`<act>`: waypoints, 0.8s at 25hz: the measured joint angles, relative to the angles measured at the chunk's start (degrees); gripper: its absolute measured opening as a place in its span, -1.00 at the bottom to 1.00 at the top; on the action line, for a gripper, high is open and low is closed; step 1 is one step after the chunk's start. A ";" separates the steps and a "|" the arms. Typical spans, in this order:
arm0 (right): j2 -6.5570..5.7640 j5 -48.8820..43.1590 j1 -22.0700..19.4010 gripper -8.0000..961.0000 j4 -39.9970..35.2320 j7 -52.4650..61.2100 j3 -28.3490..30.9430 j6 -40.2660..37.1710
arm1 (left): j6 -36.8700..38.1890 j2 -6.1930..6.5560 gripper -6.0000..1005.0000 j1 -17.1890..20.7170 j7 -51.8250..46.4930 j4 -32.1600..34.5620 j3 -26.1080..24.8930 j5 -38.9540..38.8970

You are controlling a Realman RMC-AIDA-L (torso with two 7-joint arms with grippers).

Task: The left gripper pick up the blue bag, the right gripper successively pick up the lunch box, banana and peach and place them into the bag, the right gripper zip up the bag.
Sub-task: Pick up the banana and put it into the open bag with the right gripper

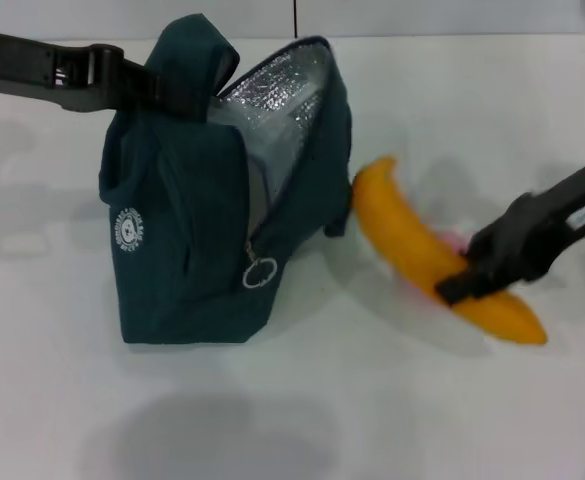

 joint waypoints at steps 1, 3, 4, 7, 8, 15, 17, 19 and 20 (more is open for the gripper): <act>-0.10 0.05 -0.22 -0.11 0.31 -0.04 2.27 -0.40 | 0.00 0.02 -0.90 0.00 0.00 0.00 -0.03 -0.05; -0.49 0.14 -0.83 -0.10 0.95 -0.21 6.78 -0.87 | -0.02 0.05 -0.90 -0.04 0.00 0.00 -0.07 -0.11; -0.67 0.39 -1.17 -0.10 1.34 -0.48 8.68 -0.98 | -0.03 0.05 -0.90 -0.07 0.00 -0.02 -0.08 -0.12; -1.11 3.07 -2.16 -0.10 3.00 -1.73 13.84 -1.04 | -0.07 0.04 -0.90 -0.09 0.00 -0.27 -0.09 -0.13; -1.32 4.96 -2.55 -0.09 3.98 -2.34 15.79 -1.04 | -0.08 0.01 -0.90 -0.09 0.00 -0.31 -0.09 -0.13; -1.98 28.40 -4.88 -0.08 17.37 -12.09 23.35 0.21 | -0.14 -0.31 -0.90 -0.08 0.18 -0.40 -0.08 -0.13; -1.32 31.42 -4.86 -0.08 20.62 -15.44 23.34 0.51 | -0.18 -0.44 -0.90 0.01 0.37 -0.44 -0.07 -0.13; -0.23 32.94 -4.70 -0.07 22.71 -19.23 23.30 1.27 | -0.19 -0.50 -0.90 0.11 0.42 -0.44 -0.07 -0.13; 0.17 33.74 -4.70 -0.07 23.67 -20.80 23.06 1.81 | -0.19 -0.50 -0.90 0.14 0.42 -0.44 -0.07 -0.14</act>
